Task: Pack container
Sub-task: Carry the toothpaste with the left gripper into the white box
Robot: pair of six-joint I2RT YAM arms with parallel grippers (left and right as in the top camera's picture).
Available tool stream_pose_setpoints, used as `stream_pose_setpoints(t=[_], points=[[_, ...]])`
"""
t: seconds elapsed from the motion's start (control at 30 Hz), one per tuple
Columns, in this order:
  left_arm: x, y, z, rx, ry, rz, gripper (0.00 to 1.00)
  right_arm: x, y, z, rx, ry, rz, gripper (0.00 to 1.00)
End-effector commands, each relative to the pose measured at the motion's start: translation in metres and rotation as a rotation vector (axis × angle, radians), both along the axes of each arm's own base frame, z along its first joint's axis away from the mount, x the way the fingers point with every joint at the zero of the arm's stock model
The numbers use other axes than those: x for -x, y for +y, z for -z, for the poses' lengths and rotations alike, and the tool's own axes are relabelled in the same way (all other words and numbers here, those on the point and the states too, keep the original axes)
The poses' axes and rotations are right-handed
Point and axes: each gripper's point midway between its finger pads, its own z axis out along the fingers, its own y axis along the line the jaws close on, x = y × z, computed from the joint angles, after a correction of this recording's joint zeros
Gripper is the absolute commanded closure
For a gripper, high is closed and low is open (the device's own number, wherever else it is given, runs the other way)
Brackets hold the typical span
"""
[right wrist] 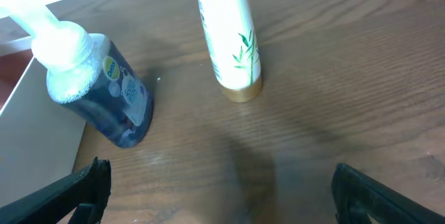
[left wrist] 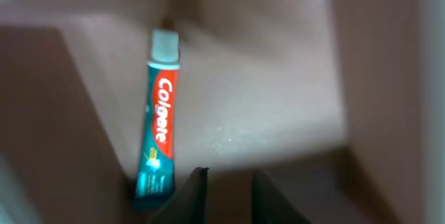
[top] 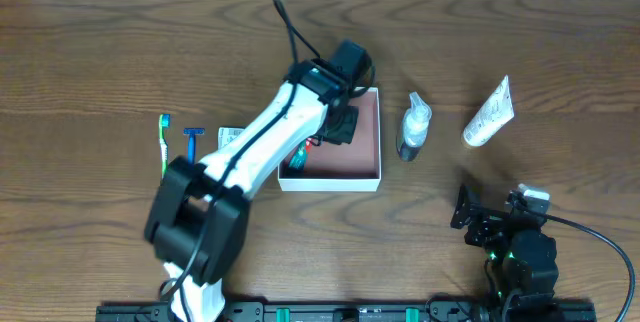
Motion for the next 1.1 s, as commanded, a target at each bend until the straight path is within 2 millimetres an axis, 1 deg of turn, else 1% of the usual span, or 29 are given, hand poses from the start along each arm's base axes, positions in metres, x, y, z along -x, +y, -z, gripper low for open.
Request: stream_pose_setpoints(t=[0.0, 0.07, 0.27, 0.5, 0.57, 0.73, 1.07], points=[[-0.001, 0.003, 0.021, -0.039, 0.029, 0.04, 0.81, 0.0, -0.003, 0.0, -0.005, -0.005, 0.017, 0.01], [-0.003, 0.002, 0.033, -0.047, 0.038, 0.054, 0.81, 0.0, -0.003, 0.0, -0.005, -0.005, 0.017, 0.01], [-0.017, 0.003, 0.054, -0.092, 0.005, 0.075, 0.81, 0.0, -0.003, 0.0, -0.005, -0.005, 0.017, 0.01], [-0.013, 0.007, 0.085, -0.129, 0.058, 0.095, 0.81, 0.0, -0.003, 0.0, -0.005, -0.005, 0.017, 0.01], [-0.015, 0.012, 0.087, -0.159, 0.047, 0.094, 0.81, 0.0, -0.003, 0.0, -0.005, -0.005, 0.017, 0.01], [-0.029, 0.033, 0.082, -0.287, -0.028, 0.078, 0.81, 0.0, -0.003, 0.0, -0.005, -0.005, 0.017, 0.01], [-0.023, 0.04, 0.081, -0.315, -0.005, 0.077, 0.81, 0.0, -0.003, 0.0, -0.005, -0.005, 0.017, 0.01]])
